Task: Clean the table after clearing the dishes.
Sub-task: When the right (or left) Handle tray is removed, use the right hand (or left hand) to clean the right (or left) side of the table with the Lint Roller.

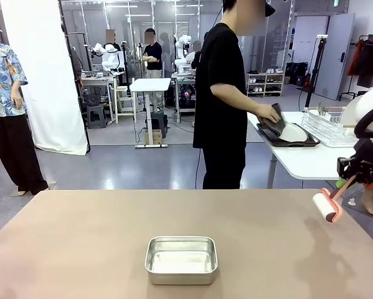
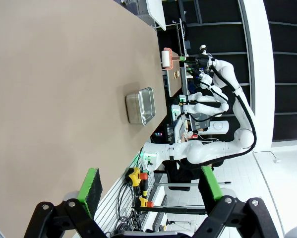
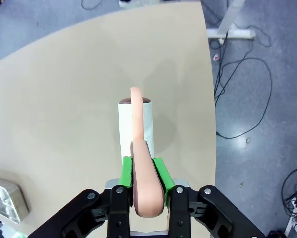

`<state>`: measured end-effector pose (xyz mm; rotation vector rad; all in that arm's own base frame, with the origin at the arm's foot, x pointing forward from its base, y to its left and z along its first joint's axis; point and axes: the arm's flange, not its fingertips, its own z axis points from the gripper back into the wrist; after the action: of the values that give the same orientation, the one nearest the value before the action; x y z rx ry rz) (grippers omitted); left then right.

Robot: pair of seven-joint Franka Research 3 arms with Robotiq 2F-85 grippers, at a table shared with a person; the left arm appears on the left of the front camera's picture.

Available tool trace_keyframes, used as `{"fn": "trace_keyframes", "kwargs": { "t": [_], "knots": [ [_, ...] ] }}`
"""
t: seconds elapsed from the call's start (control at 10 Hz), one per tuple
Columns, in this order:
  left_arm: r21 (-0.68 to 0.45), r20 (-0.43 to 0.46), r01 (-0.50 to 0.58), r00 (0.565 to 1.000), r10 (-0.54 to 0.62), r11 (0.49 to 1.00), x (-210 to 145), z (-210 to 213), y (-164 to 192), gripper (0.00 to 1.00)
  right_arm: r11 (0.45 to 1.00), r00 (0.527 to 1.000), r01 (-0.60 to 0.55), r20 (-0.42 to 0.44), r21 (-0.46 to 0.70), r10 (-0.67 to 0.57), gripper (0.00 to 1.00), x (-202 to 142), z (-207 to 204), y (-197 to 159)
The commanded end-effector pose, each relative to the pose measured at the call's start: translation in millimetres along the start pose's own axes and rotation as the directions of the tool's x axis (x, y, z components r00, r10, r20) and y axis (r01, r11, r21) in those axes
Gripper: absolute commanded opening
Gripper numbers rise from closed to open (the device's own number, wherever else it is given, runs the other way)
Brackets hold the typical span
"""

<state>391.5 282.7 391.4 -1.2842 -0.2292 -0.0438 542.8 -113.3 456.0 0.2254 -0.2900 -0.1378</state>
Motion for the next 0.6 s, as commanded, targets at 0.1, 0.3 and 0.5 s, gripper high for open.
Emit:
{"fn": "trace_keyframes", "kwargs": {
  "t": [0.1,0.3,0.5],
  "knots": [
    [-0.002,0.007,0.005,1.000,-0.005,1.000,-3.6,0.8,-2.4,1.00,0.997,0.998,-0.056,0.031,-0.053,0.058,0.00,-13.6,51.1,40.7],
    [-0.002,0.007,0.005,1.000,-0.005,1.000,-3.6,0.8,-2.4,1.00,0.991,0.995,-0.085,0.034,-0.103,0.089,0.00,-15.5,58.8,61.4],
    [-0.002,0.007,0.005,1.000,-0.005,1.000,-3.6,0.8,-2.4,1.00,0.995,0.995,-0.082,0.045,-0.049,0.085,0.00,-6.3,59.5,41.2]
  ]
}}
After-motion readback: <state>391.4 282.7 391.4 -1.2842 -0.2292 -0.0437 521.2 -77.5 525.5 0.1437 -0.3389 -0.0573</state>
